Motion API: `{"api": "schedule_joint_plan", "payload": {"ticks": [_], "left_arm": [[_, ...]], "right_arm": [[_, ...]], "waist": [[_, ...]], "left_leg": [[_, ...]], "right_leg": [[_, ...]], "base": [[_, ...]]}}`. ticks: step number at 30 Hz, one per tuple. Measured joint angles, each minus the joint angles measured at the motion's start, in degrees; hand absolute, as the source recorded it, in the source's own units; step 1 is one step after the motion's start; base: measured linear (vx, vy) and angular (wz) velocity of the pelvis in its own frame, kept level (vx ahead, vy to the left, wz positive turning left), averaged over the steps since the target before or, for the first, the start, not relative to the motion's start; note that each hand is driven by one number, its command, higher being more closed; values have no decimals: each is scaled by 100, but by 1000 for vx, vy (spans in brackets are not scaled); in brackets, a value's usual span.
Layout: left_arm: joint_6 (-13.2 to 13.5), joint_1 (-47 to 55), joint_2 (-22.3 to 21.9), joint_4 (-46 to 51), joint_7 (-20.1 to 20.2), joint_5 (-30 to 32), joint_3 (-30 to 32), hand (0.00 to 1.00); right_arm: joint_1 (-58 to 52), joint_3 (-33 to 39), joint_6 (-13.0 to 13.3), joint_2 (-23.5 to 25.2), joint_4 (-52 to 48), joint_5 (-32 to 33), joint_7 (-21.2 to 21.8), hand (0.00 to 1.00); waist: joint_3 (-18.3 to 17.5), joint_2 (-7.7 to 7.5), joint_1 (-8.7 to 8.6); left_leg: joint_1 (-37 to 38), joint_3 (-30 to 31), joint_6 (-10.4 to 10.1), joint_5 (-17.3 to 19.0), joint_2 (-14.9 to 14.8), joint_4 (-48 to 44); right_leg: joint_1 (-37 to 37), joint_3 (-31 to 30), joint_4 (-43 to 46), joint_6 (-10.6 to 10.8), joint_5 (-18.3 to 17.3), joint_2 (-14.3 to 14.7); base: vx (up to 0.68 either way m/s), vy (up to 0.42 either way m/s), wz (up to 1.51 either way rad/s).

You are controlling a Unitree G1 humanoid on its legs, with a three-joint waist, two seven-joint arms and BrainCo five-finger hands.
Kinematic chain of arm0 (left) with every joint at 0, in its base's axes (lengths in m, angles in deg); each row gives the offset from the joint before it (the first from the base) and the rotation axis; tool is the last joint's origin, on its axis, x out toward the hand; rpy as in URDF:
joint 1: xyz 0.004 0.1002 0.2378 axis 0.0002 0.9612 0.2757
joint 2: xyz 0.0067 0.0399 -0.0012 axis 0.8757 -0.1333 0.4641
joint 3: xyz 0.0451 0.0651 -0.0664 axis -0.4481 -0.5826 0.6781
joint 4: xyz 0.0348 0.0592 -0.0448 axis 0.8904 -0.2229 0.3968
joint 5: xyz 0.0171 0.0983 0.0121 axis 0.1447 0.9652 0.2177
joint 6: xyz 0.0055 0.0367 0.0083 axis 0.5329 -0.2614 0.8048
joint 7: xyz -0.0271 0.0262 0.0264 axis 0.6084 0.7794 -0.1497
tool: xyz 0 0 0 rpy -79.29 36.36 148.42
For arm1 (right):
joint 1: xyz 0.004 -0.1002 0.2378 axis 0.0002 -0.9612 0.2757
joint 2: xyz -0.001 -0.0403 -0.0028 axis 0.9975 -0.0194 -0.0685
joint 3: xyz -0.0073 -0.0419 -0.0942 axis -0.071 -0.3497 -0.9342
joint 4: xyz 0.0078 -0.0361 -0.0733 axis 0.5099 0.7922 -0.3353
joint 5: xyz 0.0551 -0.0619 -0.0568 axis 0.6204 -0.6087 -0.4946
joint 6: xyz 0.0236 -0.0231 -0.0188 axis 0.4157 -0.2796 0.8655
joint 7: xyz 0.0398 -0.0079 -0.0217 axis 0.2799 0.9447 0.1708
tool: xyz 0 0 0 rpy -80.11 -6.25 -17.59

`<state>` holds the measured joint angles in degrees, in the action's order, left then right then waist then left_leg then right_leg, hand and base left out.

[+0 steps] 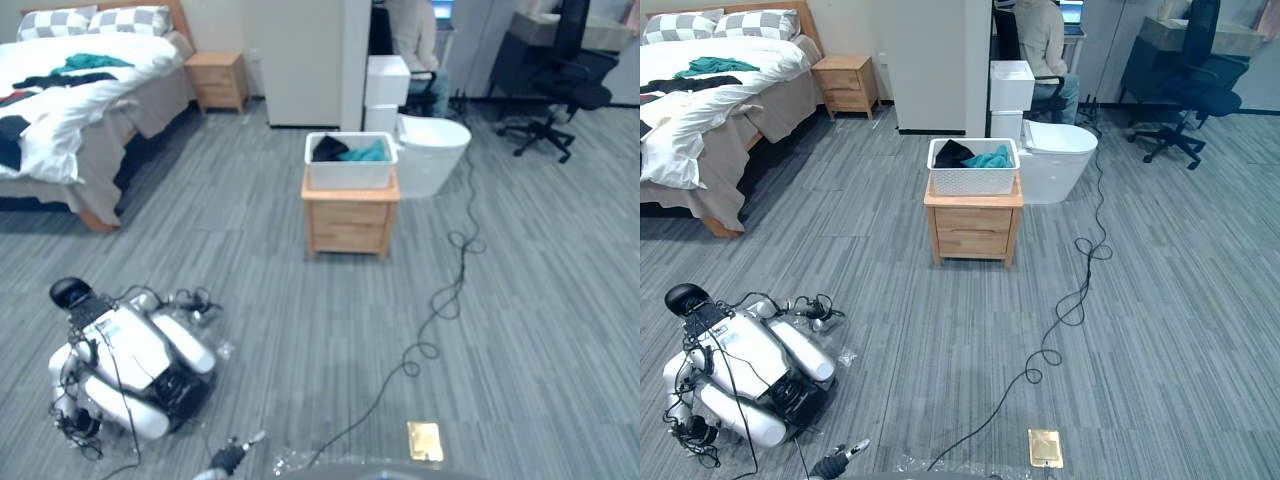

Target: Pick up the laundry basket with both hands and put the clothes into the washing machine.

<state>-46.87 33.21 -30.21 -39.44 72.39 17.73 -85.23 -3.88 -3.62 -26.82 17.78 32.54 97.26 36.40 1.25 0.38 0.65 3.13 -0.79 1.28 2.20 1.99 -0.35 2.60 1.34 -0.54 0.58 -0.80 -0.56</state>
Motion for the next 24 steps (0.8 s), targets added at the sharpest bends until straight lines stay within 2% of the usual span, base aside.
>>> {"api": "schedule_joint_plan", "payload": {"ticks": [5,11,24], "left_arm": [[30,-259,-252,-175,116,-357,7,0],[49,-316,-288,-223,119,-361,3,0],[43,-316,-298,-240,124,-324,-39,0]], "right_arm": [[268,210,5,41,118,-1,63,0],[300,367,6,48,121,-1,115,0],[298,583,-8,91,124,-58,120,0]], "waist": [[104,-8,3],[129,43,2],[127,27,4]], "left_leg": [[111,2,-1,1,13,56],[180,-17,-3,0,-6,105],[273,-69,-7,-4,-9,240]], "right_leg": [[126,16,-86,16,-11,-14],[158,2,-83,18,-13,-2],[226,-14,-171,28,-15,-1]], "base": [[36,-1,1],[-16,-6,-1],[-14,-12,-1]]}}
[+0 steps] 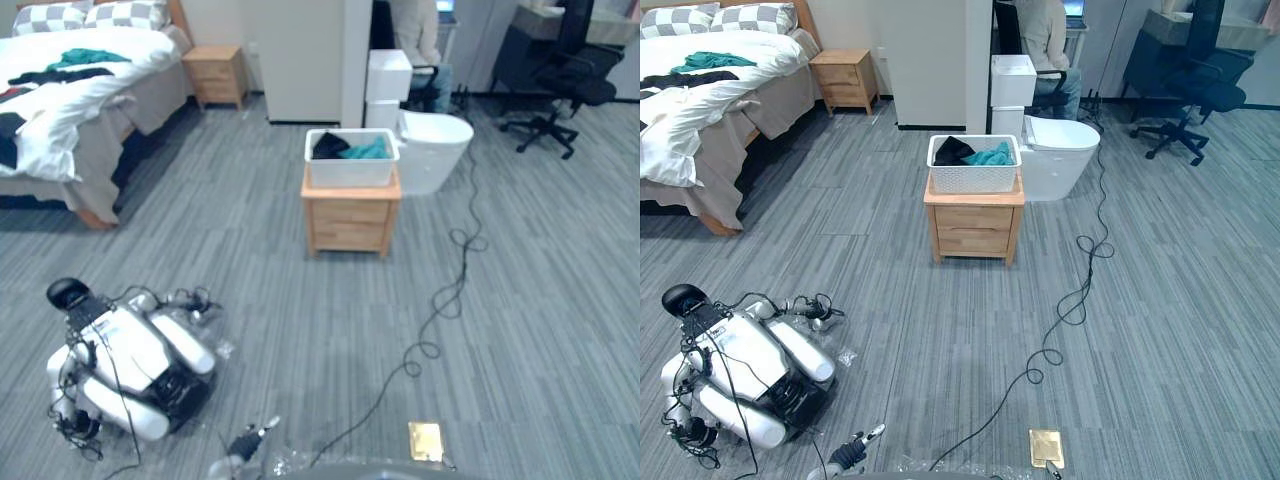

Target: Pick up the laundry basket with both hands and put the clothes into the washing machine.

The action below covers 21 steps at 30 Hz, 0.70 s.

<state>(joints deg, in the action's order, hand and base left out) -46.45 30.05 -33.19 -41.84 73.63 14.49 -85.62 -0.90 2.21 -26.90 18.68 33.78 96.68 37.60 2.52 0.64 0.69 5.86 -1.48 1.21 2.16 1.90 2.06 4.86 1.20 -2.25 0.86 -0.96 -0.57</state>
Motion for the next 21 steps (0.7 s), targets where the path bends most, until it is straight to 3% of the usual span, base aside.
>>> {"api": "schedule_joint_plan", "payload": {"ticks": [7,14,16,18,19,21], "left_arm": [[-29,-16,5,-8,1,5,2,0],[-76,-27,22,2,0,-68,44,0],[-76,-75,-6,12,0,-88,45,0],[-84,-157,-44,65,0,-98,67,0],[-88,-177,-85,92,3,-135,134,0],[-117,-146,-137,153,-2,-260,454,0]], "right_arm": [[11,65,-21,2,3,-23,4,0],[191,371,-35,4,4,36,10,0],[221,633,-50,9,2,114,7,0],[145,890,-62,75,-37,262,2,0],[88,866,-70,65,-80,315,1,0],[12,613,-104,169,-414,528,51,0]], "waist": [[1,-2,-1],[31,54,-22],[117,86,-20],[283,93,-69],[333,38,-79],[439,19,-163]], "left_leg": [[1,-14,-2,2,-2,4],[-187,-347,8,7,-13,12],[-210,-322,15,49,22,-14],[-148,-179,151,157,202,-89],[-160,-164,219,202,251,-103],[-8,-175,327,297,361,-194]], "right_leg": [[-8,-14,4,27,-18,0],[-351,-412,69,73,75,34],[-507,-379,423,161,-120,-3],[-939,-227,1787,406,-794,-236],[-1161,-185,2310,494,-937,-298],[-2280,110,4569,339,-966,-615]], "base": [[-6,-3,-1],[-48,-12,-28],[-9,9,9],[-21,30,44],[-48,27,30],[21,38,26]]}}
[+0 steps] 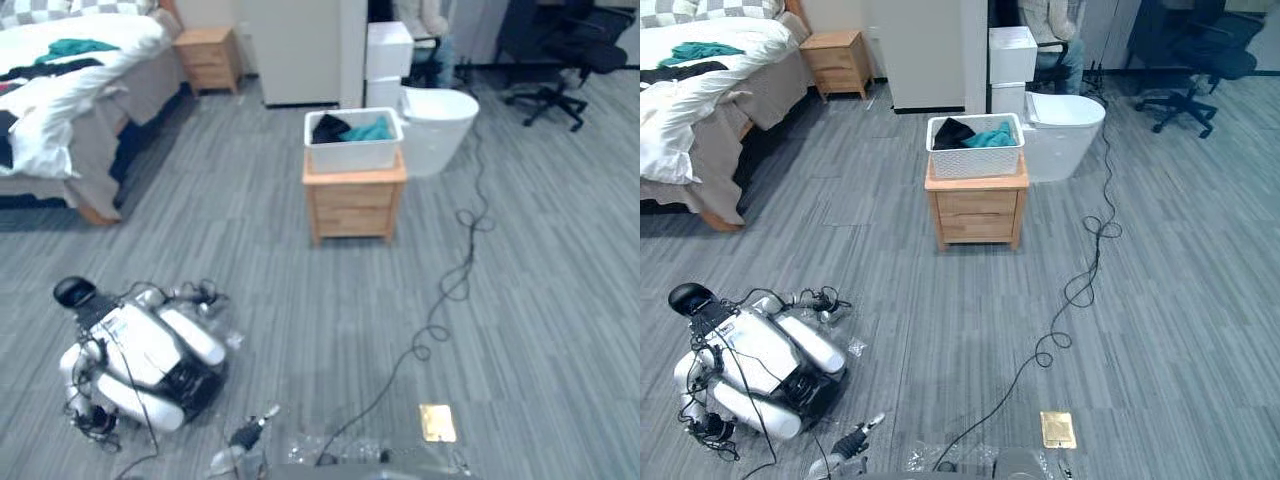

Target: Pick up the laundry basket with both hands and put the clothes into the washing machine.

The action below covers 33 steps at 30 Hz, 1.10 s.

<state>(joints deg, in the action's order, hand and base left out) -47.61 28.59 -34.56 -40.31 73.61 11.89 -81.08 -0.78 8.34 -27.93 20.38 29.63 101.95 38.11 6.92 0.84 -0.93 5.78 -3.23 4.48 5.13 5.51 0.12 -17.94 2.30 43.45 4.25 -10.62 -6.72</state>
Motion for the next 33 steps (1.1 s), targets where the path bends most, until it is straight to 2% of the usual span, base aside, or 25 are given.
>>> {"api": "schedule_joint_plan", "payload": {"ticks": [2,4,6,7,8,9,11,13,14,15,16,17,18,20,22,23,24,26,27,28,29,30,31,32,33], "left_arm": [[-35,33,-18,107,1,1,20,0],[-65,27,-37,148,3,4,49,0],[-78,-87,-60,145,10,7,48,0],[-77,-245,-111,144,37,9,44,0],[-77,-306,-104,140,83,10,48,0],[-80,-376,-152,148,147,11,100,0],[-98,-325,-381,159,232,15,398,0],[-118,-308,-511,298,237,16,692,0],[-149,-291,-602,433,234,2,882,0],[-144,-249,-671,605,231,-81,950,0],[-140,-217,-674,679,239,-131,940,0],[-136,-213,-612,832,245,-259,884,0],[-131,-213,-583,890,246,-291,842,0],[-90,-215,-509,1064,242,-418,647,0],[-56,-222,-453,1192,236,-510,588,0],[-17,-162,-431,1227,223,-560,592,0],[-8,-113,-445,1210,218,-560,595,0],[29,-91,-345,1083,210,-553,487,0],[25,-30,-262,907,188,-536,497,0],[24,107,-236,705,116,-472,661,0],[23,155,-151,627,98,-438,730,0],[-10,145,44,497,89,-404,707,0],[-31,107,167,520,87,-328,642,0],[-52,65,188,533,83,-311,586,0],[-83,26,168,529,81,-303,530,0]], "right_arm": [[5,58,0,1,-5,53,47,0],[45,300,-1,32,12,88,61,0],[64,639,-5,90,60,105,60,0],[50,1047,-14,180,155,114,53,0],[29,1242,-28,220,220,133,49,0],[-54,1478,-53,269,350,157,36,0],[-175,1459,-63,271,371,180,42,0],[-155,1445,-114,201,232,206,59,0],[-114,1328,-112,188,69,210,65,0],[-115,981,-114,87,-100,209,63,0],[-90,805,-109,11,-108,210,66,0],[48,-30,-98,-145,-140,209,55,0],[112,-321,-102,-184,-176,203,53,0],[399,-927,-80,-285,-278,200,43,0],[672,-1101,-13,-327,-291,195,46,0],[793,-1166,31,-332,-368,176,26,0],[841,-1078,77,-327,-484,148,19,0],[833,-1095,119,-388,-492,146,-44,0],[725,-1154,119,-389,-489,144,-76,0],[660,-1322,131,-385,-483,102,-79,0],[595,-1369,134,-329,-490,55,-74,0],[379,-1324,155,-230,-479,1,-55,0],[185,-1320,149,-78,-462,-69,-37,0],[27,-1322,90,12,-404,-104,-23,0],[-28,-1314,63,12,-375,-129,-9,0]], "waist": [[91,4,26],[125,63,22],[134,60,-65],[153,4,-175],[199,-59,-208],[250,-143,-220],[129,40,-348],[76,5,-274],[104,53,-212],[147,161,-104],[176,172,-57],[223,168,56],[241,135,102],[247,113,235],[257,68,351],[250,60,374],[234,119,370],[189,106,498],[45,123,520],[-95,28,510],[-172,-98,482],[-244,-387,462],[-251,-684,447],[-212,-745,289],[-213,-742,206]], "left_leg": [[180,-44,7,55,-14,44],[302,-139,25,191,-119,129],[301,-125,-5,337,-279,117],[349,46,-77,457,-339,154],[390,119,-89,510,-341,182],[559,254,-123,688,-429,155],[704,440,-268,1020,-920,-51],[119,312,-573,966,-977,-1644],[-463,330,-1000,625,-1043,-3283],[-1068,376,-1212,-132,-1170,-4922],[-1312,392,-1185,-218,-1252,-5594],[-1782,318,-1111,-173,-1262,-6719],[-1958,264,-1002,-103,-1264,-6919],[-2665,40,-730,116,-1274,-6530],[-2980,-301,-677,140,-1232,-4886],[-2823,-591,-739,50,-1153,-3055],[-2761,-650,-916,-64,-1098,-1903],[-2797,-609,-929,-75,-931,-1450],[-2625,-622,-765,-107,-796,-1389],[-2416,-573,-198,-743,-627,-1336],[-2264,-622,-189,-793,-491,-1269],[-1834,-648,-131,-751,-191,-1031],[-1442,-607,-39,-638,129,-813],[-1123,-449,25,-540,302,-790],[-938,-341,81,-480,339,-786]], "right_leg": [[-160,226,230,5,-96,-133],[-298,666,-772,-9,-58,-114],[-312,873,-2283,-75,388,101],[-296,812,-3321,55,945,162],[-260,752,-3513,80,1077,162],[-245,652,-3426,-132,1360,141],[-164,854,-3004,-487,1396,478],[-77,889,-2727,-735,1010,562],[214,900,-2719,-879,874,604],[634,842,-2745,-992,666,722],[854,819,-2769,-1036,625,798],[1473,641,-2922,-1122,457,875],[1710,561,-3012,-1097,384,867],[2343,412,-3405,-1084,278,831],[2689,319,-3673,-970,74,722],[2891,255,-3786,-879,-87,667],[3058,234,-3889,-826,-169,685],[3384,185,-3973,-623,-450,642],[3556,-23,-3771,-507,-566,601],[3326,-242,-2888,-157,-773,454],[3117,-313,-2217,-66,-825,347],[2543,-502,-608,264,-577,48],[1897,-727,947,739,218,-134],[1407,-651,2067,754,542,-304],[1248,-471,2357,688,527,-391]], "base": [[132,39,-4],[206,21,-43],[310,-55,-8],[372,-146,37],[496,-236,60],[459,-243,65],[601,-252,63],[639,-232,11],[616,-268,-21],[617,-241,-26],[712,-192,-47],[567,-123,-45],[552,-107,-49],[424,-56,-42],[548,-10,-38],[485,38,-22],[531,103,-24],[518,177,-34],[828,364,-66],[709,320,-62],[720,324,-42],[648,243,8],[916,318,57],[791,239,80],[530,143,79]]}}
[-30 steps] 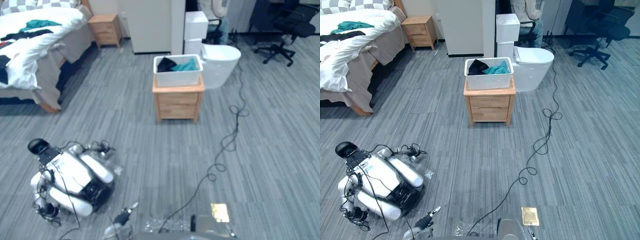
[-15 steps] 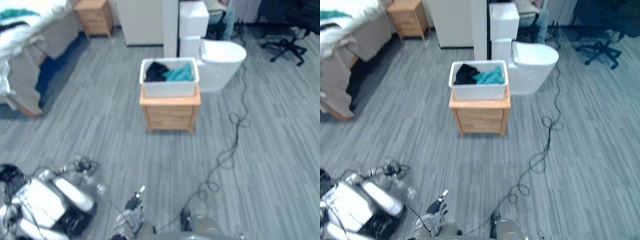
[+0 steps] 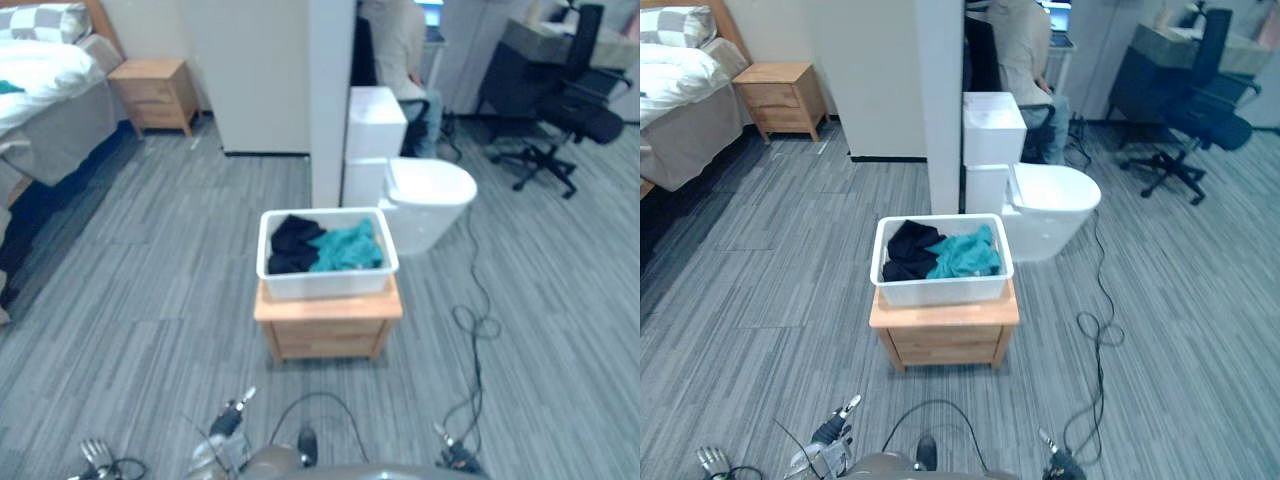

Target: Pick up the laundry basket with both hands and put the clothes into the washing machine.

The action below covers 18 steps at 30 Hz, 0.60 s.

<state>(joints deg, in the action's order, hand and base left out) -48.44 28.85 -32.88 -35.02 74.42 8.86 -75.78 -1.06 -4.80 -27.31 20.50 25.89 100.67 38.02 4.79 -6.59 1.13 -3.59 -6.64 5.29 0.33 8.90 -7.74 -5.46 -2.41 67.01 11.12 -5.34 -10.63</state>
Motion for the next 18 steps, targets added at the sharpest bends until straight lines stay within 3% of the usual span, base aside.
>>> {"api": "schedule_joint_plan", "payload": {"ticks": [2,3,4,6,7,8,9,10,13,15,17,18], "left_arm": [[-23,-20,-60,-32,7,69,-175,0],[-23,-115,-152,-83,10,85,-236,0],[-20,-162,-172,-121,11,86,-267,0],[-17,-279,-207,-132,11,83,-264,0],[-12,-300,-201,-133,12,80,-264,0],[-6,-283,-203,-131,10,75,-265,0],[-4,-267,-159,-132,9,70,-265,0],[-4,-202,-158,-144,-8,57,-192,0],[-6,-69,-405,-201,-19,29,-21,0],[1,-63,-432,-215,3,-27,-39,0],[23,-64,-397,-189,20,-34,-40,0],[33,-63,-394,-147,16,-28,-39,0]], "right_arm": [[-108,171,-28,-26,169,-95,71,0],[-141,393,-58,-36,201,-116,83,0],[-147,527,-59,-38,234,-117,87,0],[-145,924,-64,-27,357,-115,94,0],[-146,1054,-77,-23,417,-110,94,0],[-172,1247,-90,6,451,-101,83,0],[-210,1331,-92,40,464,-99,82,0],[-160,1370,-93,44,558,-60,78,0],[-71,1359,-105,-39,608,-41,87,0],[-78,1274,-96,-65,614,-21,83,0],[-57,924,-67,-102,599,70,78,0],[-32,707,-46,-110,534,85,75,0]], "waist": [[112,214,-54],[186,370,-50],[223,432,-55],[221,525,-69],[217,515,-113],[162,427,-186],[127,301,-187],[121,334,-133],[65,639,-33],[62,653,-38],[58,573,-17],[71,558,-21]], "left_leg": [[673,166,10,68,-28,242],[1086,232,-27,91,-116,444],[1243,275,-60,111,-166,502],[1486,423,-291,269,-319,598],[1559,485,-377,338,-351,621],[1658,548,-488,437,-334,687],[1707,591,-519,490,-275,691],[1802,649,-548,592,-359,681],[1802,688,-745,778,-689,305],[1674,847,-777,883,-804,-197],[1415,861,-789,907,-835,-929],[1042,863,-843,939,-862,-1736]], "right_leg": [[-374,570,135,-352,-288,-293],[-521,905,-342,-472,-538,-361],[-550,1040,-696,-493,-607,-347],[-713,1221,-2792,-499,-631,-131],[-634,1126,-3725,-568,-436,13],[-548,896,-4833,-655,340,159],[-549,766,-5118,-680,904,185],[-525,720,-5078,-838,754,272],[-96,849,-5608,-959,719,570],[226,1025,-5813,-1021,679,655],[451,1095,-5919,-1098,600,685],[523,1132,-5941,-1140,495,705]], "base": [[525,142,40],[522,125,23],[441,64,31],[448,-22,50],[512,-99,77],[445,-112,69],[452,-165,41],[340,-158,-2],[342,-178,-8],[252,-181,30],[177,-180,27],[96,-163,21]]}}
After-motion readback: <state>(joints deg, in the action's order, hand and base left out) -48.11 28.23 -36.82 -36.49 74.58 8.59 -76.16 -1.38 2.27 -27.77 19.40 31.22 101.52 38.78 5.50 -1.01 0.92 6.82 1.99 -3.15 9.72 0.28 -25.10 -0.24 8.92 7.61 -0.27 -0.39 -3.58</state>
